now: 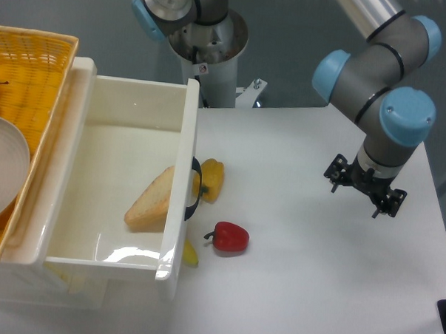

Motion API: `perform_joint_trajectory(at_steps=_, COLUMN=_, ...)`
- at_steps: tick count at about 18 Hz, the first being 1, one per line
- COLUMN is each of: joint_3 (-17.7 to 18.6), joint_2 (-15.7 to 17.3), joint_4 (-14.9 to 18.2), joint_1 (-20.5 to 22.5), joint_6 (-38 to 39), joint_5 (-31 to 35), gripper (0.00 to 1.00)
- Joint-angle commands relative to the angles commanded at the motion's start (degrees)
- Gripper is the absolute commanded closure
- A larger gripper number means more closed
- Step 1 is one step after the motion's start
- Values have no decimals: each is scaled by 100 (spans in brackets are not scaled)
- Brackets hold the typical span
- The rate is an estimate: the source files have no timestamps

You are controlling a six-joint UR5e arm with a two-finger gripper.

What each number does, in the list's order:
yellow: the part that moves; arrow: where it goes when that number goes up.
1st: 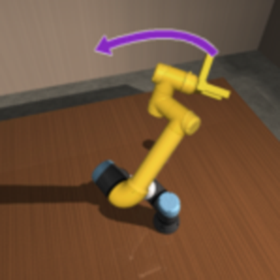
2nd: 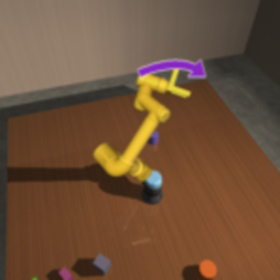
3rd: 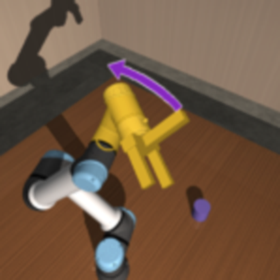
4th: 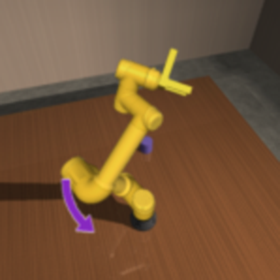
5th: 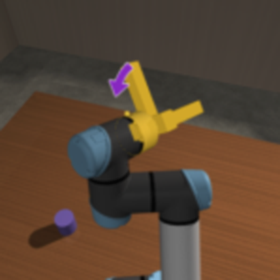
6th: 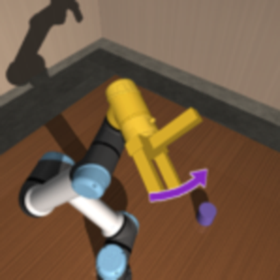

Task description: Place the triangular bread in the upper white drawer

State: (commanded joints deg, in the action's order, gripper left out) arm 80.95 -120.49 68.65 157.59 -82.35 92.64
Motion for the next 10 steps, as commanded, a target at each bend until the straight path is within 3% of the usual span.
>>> perform_joint_trajectory(at_steps=4, joint_3=-79, joint_2=-167, joint_4=-62, joint_1=97, joint_6=-782, joint_5=9, gripper=0)
perform_joint_trajectory(at_steps=10, joint_3=-79, joint_2=-211, joint_4=-71, joint_1=114, joint_6=-765, joint_5=-9, gripper=0)
